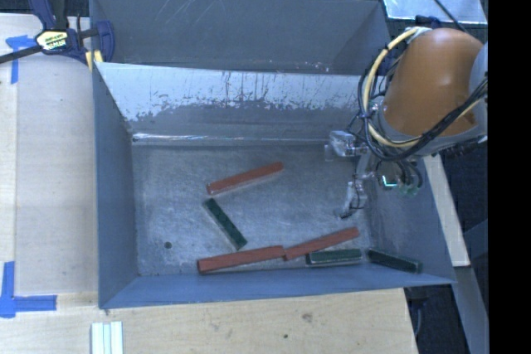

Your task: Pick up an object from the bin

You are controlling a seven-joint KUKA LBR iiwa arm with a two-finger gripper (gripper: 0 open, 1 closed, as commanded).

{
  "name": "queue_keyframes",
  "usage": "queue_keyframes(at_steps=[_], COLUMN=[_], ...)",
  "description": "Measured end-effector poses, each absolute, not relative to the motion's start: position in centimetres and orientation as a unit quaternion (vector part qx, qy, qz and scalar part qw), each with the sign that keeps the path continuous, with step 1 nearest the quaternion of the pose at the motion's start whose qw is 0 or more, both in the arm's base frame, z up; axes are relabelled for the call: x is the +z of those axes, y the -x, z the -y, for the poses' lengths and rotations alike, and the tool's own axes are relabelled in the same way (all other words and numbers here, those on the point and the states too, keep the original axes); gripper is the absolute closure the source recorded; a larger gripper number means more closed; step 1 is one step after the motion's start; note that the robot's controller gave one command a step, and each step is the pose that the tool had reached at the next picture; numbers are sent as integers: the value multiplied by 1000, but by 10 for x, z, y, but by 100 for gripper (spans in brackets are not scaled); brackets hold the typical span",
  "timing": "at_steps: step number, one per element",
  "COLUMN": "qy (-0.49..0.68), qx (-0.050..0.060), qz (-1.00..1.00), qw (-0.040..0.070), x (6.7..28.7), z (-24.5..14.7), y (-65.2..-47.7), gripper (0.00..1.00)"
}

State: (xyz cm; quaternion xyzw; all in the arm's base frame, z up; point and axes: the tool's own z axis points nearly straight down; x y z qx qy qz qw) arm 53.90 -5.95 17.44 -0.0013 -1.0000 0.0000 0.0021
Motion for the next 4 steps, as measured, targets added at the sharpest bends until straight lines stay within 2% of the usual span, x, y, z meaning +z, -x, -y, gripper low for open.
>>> queue_keyframes(at_steps=[1,2,3,4], qy=[72,70,71,70], qx=[0,-1,0,0], qz=[997,998,997,998], qw=[4,2,-1,-2], x=[67,72,70,71], z=[70,69,70,69], y=[-510,-512,-513,-513], gripper=[0,100,0,100])
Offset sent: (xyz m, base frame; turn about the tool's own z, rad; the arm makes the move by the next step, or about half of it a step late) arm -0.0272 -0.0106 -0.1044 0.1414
